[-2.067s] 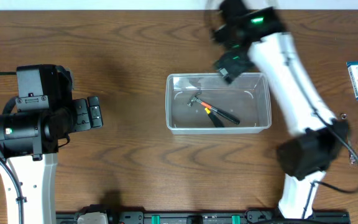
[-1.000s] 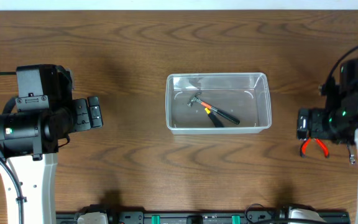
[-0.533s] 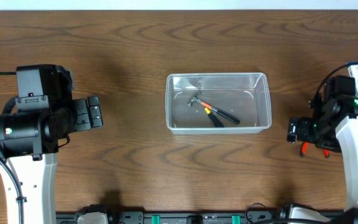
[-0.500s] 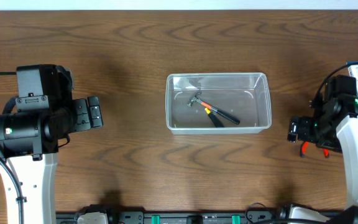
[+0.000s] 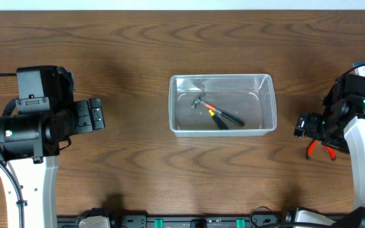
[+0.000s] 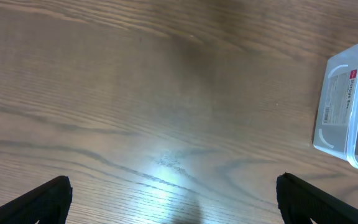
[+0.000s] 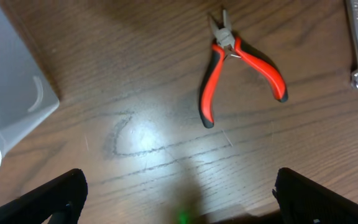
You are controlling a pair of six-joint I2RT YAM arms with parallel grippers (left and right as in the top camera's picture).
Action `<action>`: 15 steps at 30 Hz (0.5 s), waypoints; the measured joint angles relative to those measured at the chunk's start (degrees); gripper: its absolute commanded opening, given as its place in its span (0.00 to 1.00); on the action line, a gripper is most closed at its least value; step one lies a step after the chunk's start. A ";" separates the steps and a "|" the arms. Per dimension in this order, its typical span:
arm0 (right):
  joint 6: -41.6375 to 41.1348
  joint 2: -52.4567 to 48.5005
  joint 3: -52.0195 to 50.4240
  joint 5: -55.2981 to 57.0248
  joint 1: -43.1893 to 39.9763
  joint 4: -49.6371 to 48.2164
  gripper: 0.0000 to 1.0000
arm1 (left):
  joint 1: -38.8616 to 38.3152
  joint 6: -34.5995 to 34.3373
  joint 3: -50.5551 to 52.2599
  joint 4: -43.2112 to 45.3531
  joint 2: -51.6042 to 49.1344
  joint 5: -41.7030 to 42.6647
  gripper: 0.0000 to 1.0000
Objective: Pack container
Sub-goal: 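Lower the right gripper toward the red-black pliers' handles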
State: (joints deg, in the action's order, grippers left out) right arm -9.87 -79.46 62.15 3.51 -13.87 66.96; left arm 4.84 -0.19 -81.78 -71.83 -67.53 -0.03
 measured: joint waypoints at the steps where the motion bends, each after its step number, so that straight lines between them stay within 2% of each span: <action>1: -0.31 0.00 -0.02 0.46 0.00 0.04 0.99 | 0.00 0.00 0.00 0.00 0.00 0.00 0.98; 6: -0.11 0.00 -0.02 1.99 0.00 0.24 0.99 | 0.00 0.00 0.00 0.00 0.00 0.00 0.98; 15: 5.44 0.00 -0.04 2.54 0.00 0.07 0.99 | 0.00 0.00 0.00 0.00 0.00 0.00 0.98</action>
State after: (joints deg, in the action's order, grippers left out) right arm -4.43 -79.46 62.11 6.04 -13.87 67.02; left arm 4.84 -0.19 -81.78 -71.83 -67.53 -0.03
